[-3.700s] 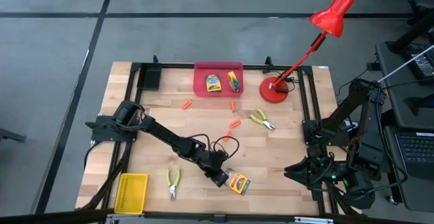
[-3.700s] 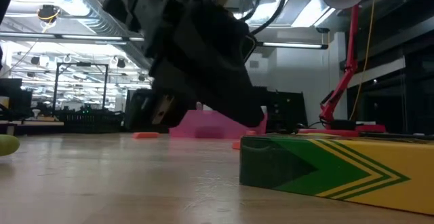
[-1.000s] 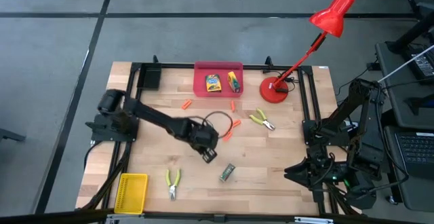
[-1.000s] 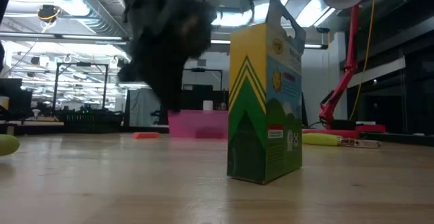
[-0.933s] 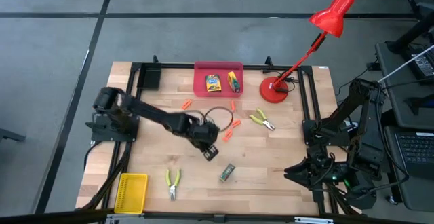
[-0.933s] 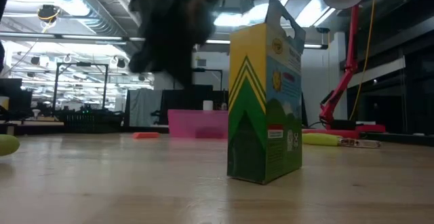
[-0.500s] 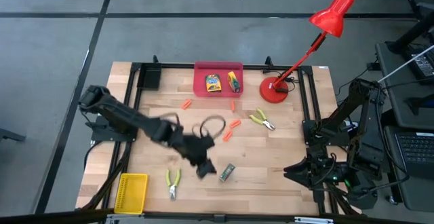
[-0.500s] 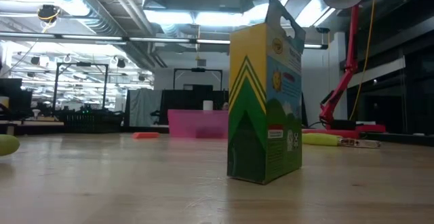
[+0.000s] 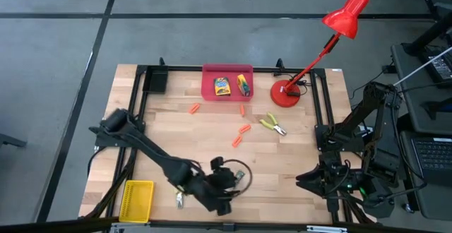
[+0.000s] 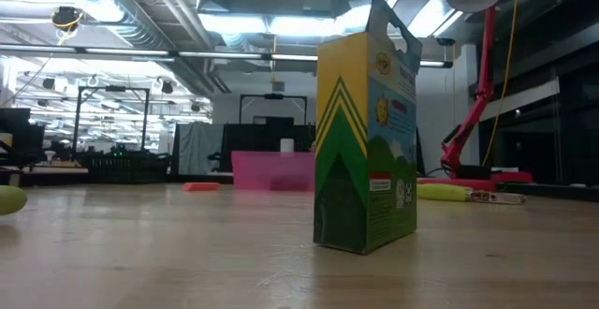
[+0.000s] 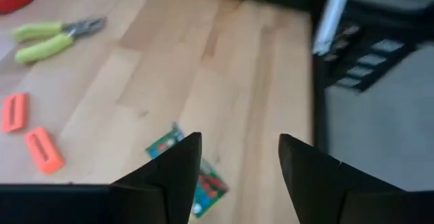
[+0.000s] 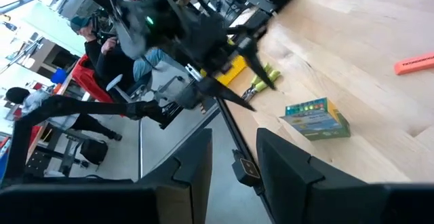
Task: Pick & Place School Supplies
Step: Put the yellow crayon box into the red bin
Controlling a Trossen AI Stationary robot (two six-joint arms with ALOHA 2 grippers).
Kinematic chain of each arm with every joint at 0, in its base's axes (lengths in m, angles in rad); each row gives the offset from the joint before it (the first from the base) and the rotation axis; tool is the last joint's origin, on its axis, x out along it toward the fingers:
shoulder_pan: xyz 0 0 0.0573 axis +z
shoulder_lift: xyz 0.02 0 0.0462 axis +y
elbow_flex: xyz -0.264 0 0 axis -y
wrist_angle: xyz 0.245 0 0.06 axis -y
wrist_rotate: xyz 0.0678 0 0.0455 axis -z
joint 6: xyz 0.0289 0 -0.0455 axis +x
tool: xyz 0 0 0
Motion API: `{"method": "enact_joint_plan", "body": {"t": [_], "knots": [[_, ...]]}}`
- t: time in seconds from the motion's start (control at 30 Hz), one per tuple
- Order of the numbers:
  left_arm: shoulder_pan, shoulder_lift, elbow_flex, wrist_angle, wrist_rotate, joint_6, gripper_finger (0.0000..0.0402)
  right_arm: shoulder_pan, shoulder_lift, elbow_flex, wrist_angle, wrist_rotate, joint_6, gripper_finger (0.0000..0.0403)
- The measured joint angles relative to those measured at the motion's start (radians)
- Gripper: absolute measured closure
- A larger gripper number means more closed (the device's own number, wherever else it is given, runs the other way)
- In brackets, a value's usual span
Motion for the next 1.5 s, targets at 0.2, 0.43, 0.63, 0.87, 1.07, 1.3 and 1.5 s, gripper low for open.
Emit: {"method": "enact_joint_plan", "body": {"t": [0.2, 0.43, 0.63, 0.87, 1.07, 1.3, 1.5], "knots": [[0.000, 0.149, 0.164, -0.163, -0.017, -0.043, 0.0208, 0.000, 0.000, 0.000, 0.003, -0.002, -0.004, 0.0282], [0.003, 0.186, 0.235, -0.281, -0.085, -0.180, 0.0208, 0.019, 0.000, 0.000, 0.004, 0.022, -0.007, 0.0282], [0.015, 0.187, 0.234, -0.290, -0.004, -0.199, 0.0221, 0.024, 0.000, 0.000, 0.003, 0.030, -0.008, 0.0282], [0.016, 0.188, 0.234, -0.296, 0.012, -0.194, 0.0264, 0.024, 0.000, 0.000, 0.003, 0.032, -0.018, 0.0282], [0.017, 0.198, 0.234, -0.297, 0.016, -0.190, 0.0270, 0.024, 0.000, 0.000, 0.003, 0.032, -0.022, 0.0282], [0.030, 0.198, 0.232, -0.302, 0.031, -0.187, 0.0263, 0.024, 0.000, 0.000, 0.003, 0.032, -0.026, 0.0282], [0.034, 0.198, 0.215, -0.290, 0.055, -0.197, 0.0263, 0.031, 0.000, 0.000, 0.003, 0.033, -0.026, 0.0282]]}}
